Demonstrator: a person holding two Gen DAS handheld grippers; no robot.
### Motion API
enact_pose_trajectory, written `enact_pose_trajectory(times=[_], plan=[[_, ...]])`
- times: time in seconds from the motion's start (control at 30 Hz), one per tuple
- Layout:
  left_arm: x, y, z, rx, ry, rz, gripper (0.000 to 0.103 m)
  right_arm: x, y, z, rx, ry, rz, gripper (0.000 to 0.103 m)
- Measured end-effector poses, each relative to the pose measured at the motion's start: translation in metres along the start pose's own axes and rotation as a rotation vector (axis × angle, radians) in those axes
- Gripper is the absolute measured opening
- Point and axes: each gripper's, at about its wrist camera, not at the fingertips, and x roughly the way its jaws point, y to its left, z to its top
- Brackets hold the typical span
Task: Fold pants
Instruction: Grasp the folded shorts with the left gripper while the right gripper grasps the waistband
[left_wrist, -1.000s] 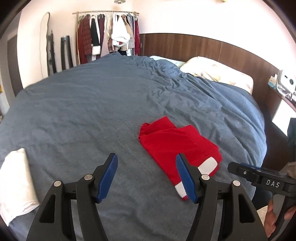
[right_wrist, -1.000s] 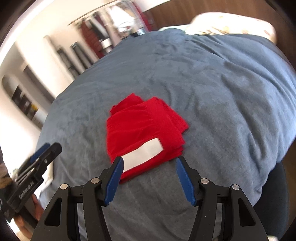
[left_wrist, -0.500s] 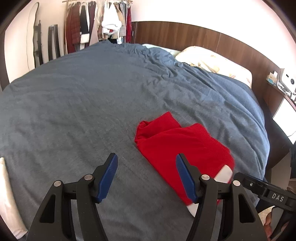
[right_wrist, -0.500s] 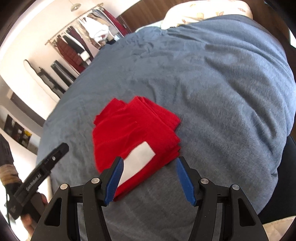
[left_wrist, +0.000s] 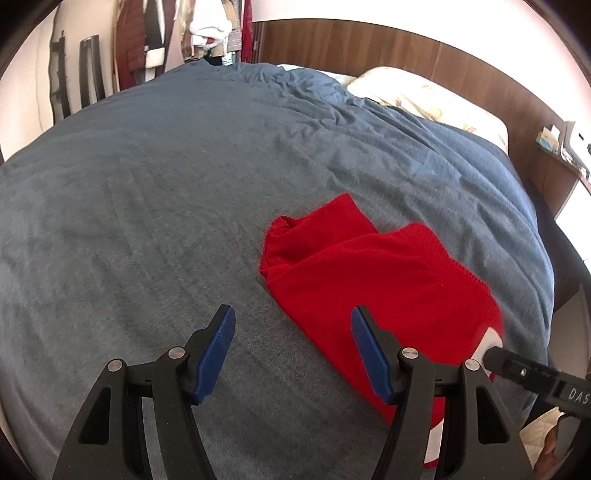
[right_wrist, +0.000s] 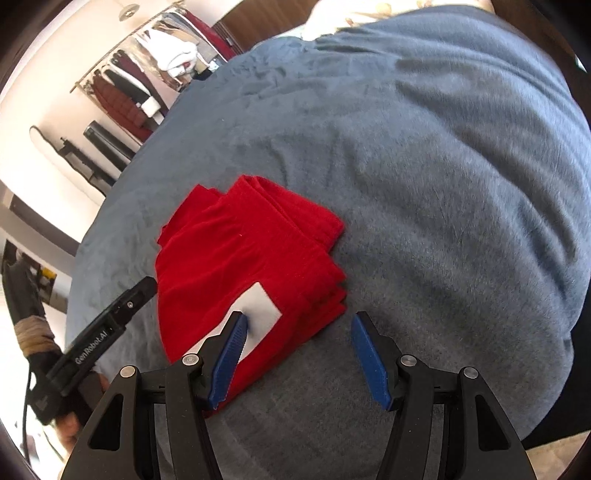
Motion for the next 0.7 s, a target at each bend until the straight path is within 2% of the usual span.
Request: enact_pose_trajectory(times=[0.33,0.7], plan=[[0.014,-0.001,0.006,0.004,0.018,-0.012,0.064,0.014,-0.008,0.005,0.068,0.041,0.055,0.060],[0.044,0.011,0.019,-0.098,0.045,-0.037,0.063,0.033,0.001,0.012,0.101,0.051,0.059,0.060]])
